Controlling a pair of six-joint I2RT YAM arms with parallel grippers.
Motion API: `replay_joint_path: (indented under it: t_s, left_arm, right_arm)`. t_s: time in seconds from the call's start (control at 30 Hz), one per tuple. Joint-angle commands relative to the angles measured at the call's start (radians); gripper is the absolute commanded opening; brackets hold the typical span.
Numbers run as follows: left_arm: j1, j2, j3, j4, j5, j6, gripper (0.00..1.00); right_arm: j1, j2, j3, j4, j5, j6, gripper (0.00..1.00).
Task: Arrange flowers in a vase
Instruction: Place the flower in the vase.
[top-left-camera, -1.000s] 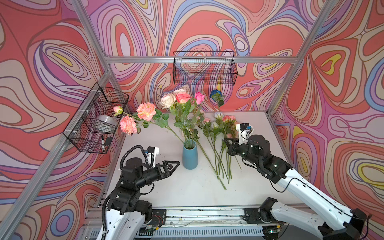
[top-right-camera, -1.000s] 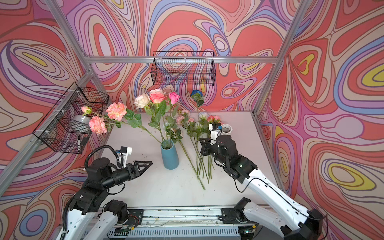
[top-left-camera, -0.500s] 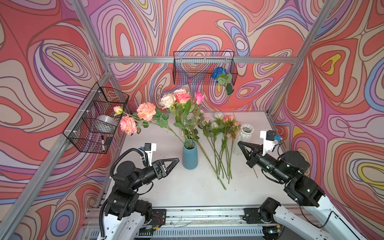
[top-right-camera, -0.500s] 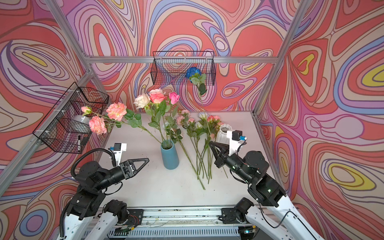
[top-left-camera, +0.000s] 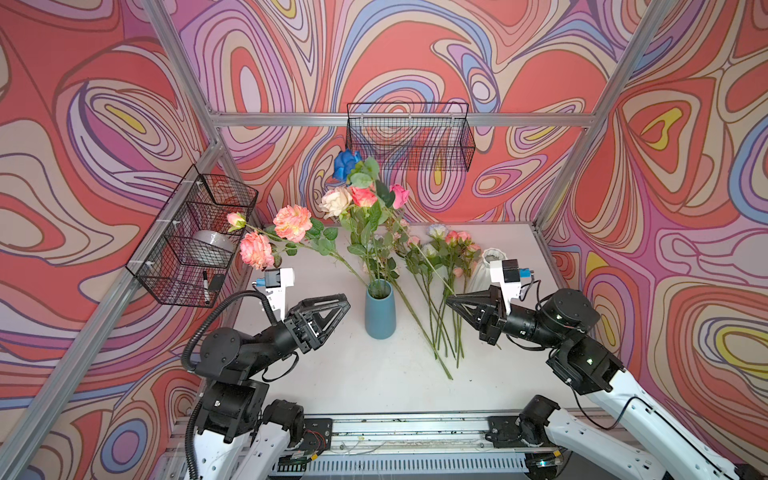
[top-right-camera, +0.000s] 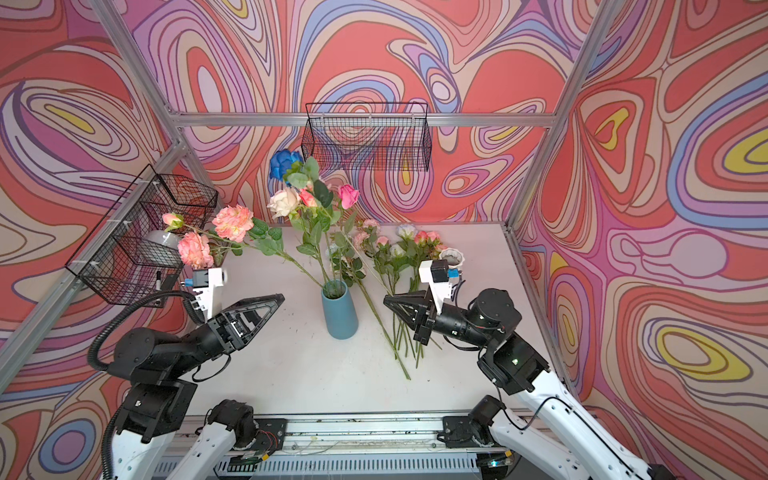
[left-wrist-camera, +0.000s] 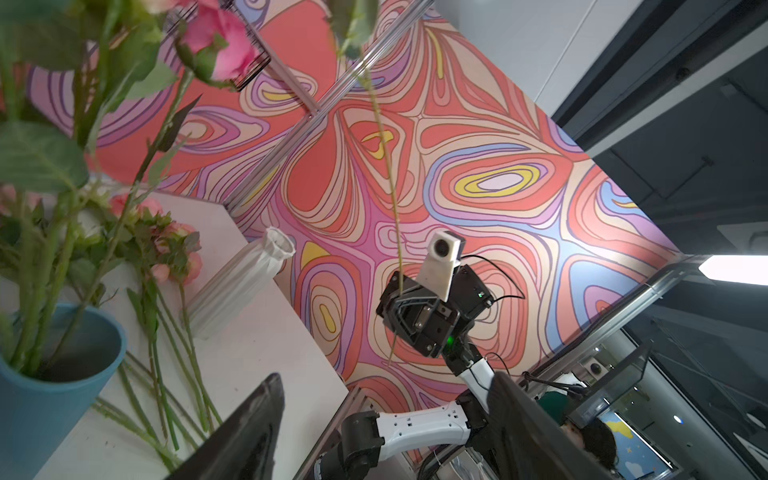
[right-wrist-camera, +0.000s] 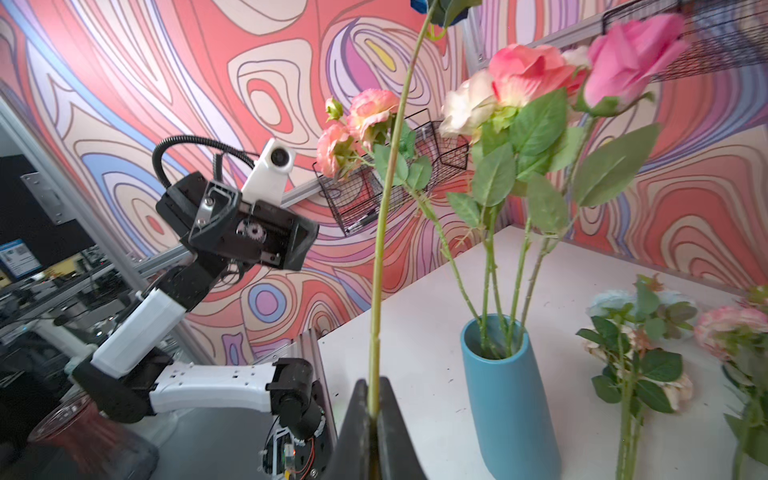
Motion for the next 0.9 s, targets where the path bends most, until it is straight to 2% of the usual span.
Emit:
replay_joint_path:
  t_s: [0.0,0.13,0.33,0.43,0.57,0.67,0.87]
  left_arm:
    - [0.000,0.059,0.083,0.069,-0.015,0.042,0.79]
    - [0.000,0.132,0.127,0.099,-0.034,0.064,0.77]
    - [-0.020,0.242,0.133,0.321,-0.020,-0.038,0.74]
    - [-0.087,0.279,0.157,0.333,-0.044,-0.002,0.74]
    - [-0.217,0.318,0.207,0.253,-0.085,0.120,0.74]
    - [-0.242,0.327,0.209,0.247,-0.101,0.140,0.73]
    - [-0.243,0.318,0.220,0.212,-0.124,0.178,0.42]
  right_arm:
    - [0.026,0.008,0.035,0.068,-0.099,-0.003,0.00]
    - [0.063,0.016,0.040,0.085,-0.096,-0.005,0.00]
    - [0.109,0.033,0.039,0.107,-0.074,-0.008,0.00]
    - [0.141,0.049,0.038,0.121,-0.053,-0.011,0.00]
    - [0.184,0.079,0.037,0.137,-0.005,-0.021,0.00]
    - [0.208,0.096,0.036,0.154,0.016,-0.024,0.00]
    - [0.230,0.105,0.016,0.165,0.036,-0.020,0.00]
